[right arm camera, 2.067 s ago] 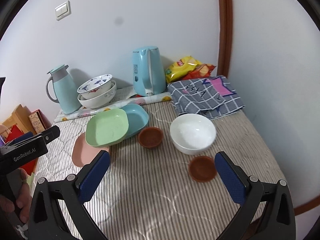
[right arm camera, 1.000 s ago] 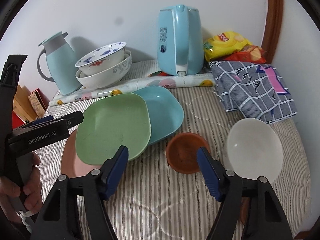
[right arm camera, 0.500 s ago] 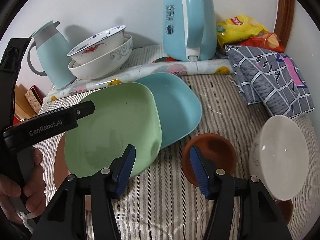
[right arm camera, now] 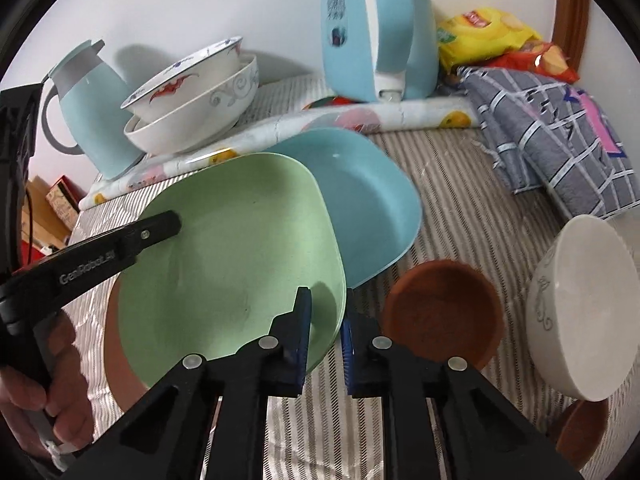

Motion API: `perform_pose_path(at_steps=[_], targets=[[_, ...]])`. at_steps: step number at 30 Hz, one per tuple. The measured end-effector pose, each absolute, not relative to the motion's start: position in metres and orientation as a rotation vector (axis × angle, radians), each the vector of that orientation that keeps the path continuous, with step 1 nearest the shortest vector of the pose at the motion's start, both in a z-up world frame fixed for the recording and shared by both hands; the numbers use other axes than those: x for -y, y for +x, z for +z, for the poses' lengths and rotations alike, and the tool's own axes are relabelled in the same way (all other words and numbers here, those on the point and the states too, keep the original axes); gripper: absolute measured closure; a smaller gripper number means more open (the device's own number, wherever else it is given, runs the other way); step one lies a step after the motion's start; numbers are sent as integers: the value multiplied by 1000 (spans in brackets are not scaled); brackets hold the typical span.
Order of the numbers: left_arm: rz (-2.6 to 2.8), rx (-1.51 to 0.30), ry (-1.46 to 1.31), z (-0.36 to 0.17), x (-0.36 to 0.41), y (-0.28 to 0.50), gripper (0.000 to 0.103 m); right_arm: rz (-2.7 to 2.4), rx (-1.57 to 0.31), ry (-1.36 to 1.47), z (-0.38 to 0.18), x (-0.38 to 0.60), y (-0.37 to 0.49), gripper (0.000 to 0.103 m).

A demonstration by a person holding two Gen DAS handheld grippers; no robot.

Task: Organize plates and bowls
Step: 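Lift the green plate with both grippers and lower it onto the pink plate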

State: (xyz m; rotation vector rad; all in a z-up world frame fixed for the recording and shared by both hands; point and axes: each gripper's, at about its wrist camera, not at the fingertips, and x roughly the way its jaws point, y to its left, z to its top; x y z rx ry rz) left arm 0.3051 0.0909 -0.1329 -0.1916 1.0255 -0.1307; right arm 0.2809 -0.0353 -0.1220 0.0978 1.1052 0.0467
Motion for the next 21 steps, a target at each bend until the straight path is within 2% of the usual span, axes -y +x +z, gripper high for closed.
perform_pose_path(at_steps=[21], targets=[[-125,-940,-220,-78,-108,245,93,52,-1017,108,-70,19,224,91]])
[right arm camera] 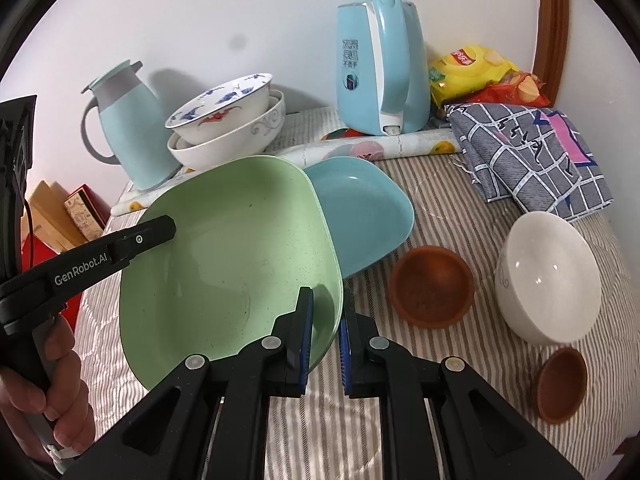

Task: Organize plates and bowls
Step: 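Lift the green plate with both grippers and lower it onto the pink plate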

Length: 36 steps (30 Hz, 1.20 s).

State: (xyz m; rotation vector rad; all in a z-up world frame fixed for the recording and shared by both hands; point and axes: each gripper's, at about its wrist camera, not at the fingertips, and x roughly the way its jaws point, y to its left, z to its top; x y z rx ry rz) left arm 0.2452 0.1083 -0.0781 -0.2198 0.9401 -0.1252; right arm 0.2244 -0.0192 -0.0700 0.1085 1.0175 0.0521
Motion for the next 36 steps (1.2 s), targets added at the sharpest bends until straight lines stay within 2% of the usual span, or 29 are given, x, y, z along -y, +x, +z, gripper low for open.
perform_pose_path(at_steps=[17,36], targets=[[-114,-945,-229,-86,-140,222,92,58,-1022,110,-73,-12,201,91],[-91,-1003,-243,-137,-163,247,91,51,-1102,79,-125,-41,221,91]])
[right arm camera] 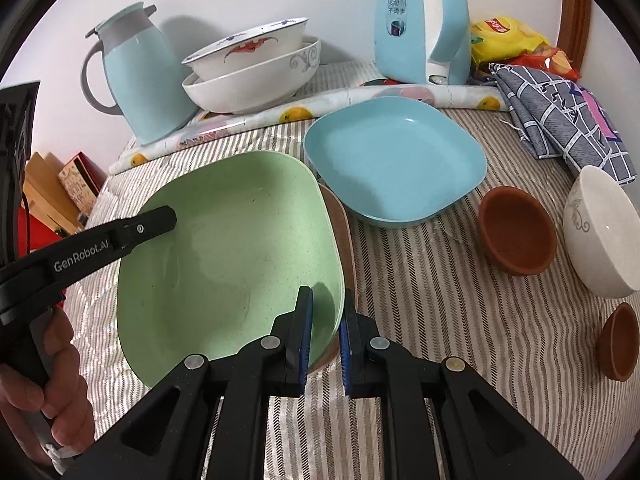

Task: Organize plates and bowls
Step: 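Lift the green plate with both grippers and lower it onto the pink plate, then open both grippers to release the green plate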

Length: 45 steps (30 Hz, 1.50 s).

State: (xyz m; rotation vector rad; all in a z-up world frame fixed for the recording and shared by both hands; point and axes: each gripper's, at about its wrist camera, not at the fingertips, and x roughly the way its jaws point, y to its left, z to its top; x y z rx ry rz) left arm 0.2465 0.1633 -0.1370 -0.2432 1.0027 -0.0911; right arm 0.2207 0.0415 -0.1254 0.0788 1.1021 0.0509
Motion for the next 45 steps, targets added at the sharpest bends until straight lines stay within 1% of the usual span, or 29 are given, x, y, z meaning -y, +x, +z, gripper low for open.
perform_pose_path(at_steps=[14,17,18,19,20,21,22,26,27,28,37,45], targets=[[-96,-1004,-218,-141,-162,257,88,81,-1127,-8,-134,-52,223,83],[-91,-1016,-212,-139,-162,257,88,112,-1134,-5,-133,-52,221,76],[-88,-1018,-210,-139,-162,256,85,120,-1134,-7,-132,-53,220,73],[-82,-1018,-206,-138,-162,255,77,124,-1133,-10,-131,-53,218,71],[-76,-1018,-202,-138,-163,254,71,128,-1131,-13,-130,-54,216,69],[-66,-1010,-196,-136,-163,252,61,135,-1129,-18,-128,-55,214,66],[-62,-1002,-193,-134,-163,250,57,139,-1127,-20,-128,-55,213,63],[-51,-995,-198,-128,-165,244,57,143,-1114,-21,-121,-55,204,52],[-46,-996,-198,-126,-166,243,57,131,-1111,-29,-119,-54,203,47],[-42,-994,-196,-125,-165,241,57,123,-1103,-35,-117,-53,200,44],[-39,-976,-194,-107,-154,232,57,84,-1055,9,-96,-18,193,44],[-59,-984,-199,-98,-132,239,57,23,-986,26,-73,26,202,44]])
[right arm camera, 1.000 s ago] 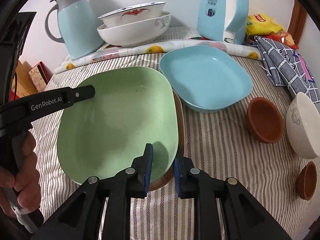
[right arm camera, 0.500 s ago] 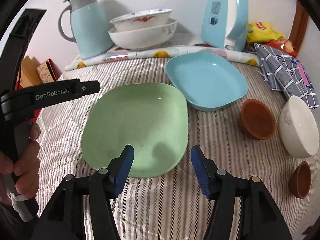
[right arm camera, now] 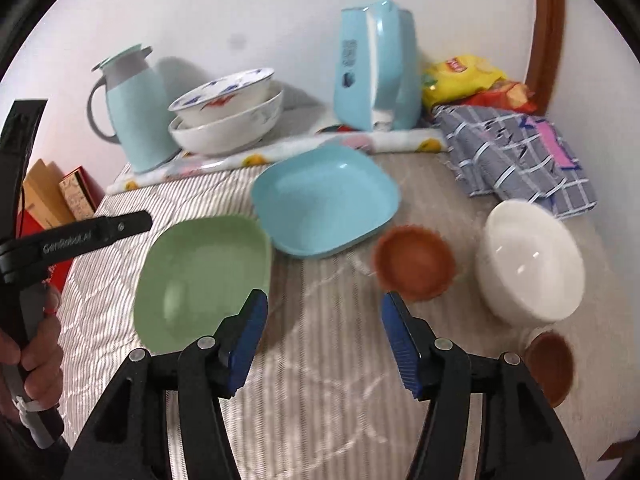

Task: Organize plates and bowls
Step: 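Open both grippers to release the green plate, then move both grippers to the blue square plate and close on its rim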

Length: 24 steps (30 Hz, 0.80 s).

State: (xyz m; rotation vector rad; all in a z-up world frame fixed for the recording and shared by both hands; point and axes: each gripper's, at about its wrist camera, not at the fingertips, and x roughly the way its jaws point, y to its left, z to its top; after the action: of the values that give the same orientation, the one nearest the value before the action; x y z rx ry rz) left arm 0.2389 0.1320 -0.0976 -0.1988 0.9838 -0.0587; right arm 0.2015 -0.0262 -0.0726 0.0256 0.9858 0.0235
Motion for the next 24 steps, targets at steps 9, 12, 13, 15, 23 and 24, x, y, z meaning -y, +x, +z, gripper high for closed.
perform_pose_path(at_steps=[9,12,13,15,23,24], targets=[[-75,-1013,-201,-99,-104,261,57,-22,-980,30,-65,59,234,44],[-80,-1023,-186,-103,-95,271,57,-23,-977,46,-66,66,242,44],[-80,-1026,-183,-104,-91,274,57,-26,-977,47,-67,68,244,44],[-78,-1033,-180,-106,-87,279,57,-34,-982,46,-70,72,253,44],[-54,-1052,-132,-113,-72,304,57,-55,-996,39,-86,86,281,44],[-51,-1053,-127,-114,-70,307,57,-59,-998,37,-87,87,284,44]])
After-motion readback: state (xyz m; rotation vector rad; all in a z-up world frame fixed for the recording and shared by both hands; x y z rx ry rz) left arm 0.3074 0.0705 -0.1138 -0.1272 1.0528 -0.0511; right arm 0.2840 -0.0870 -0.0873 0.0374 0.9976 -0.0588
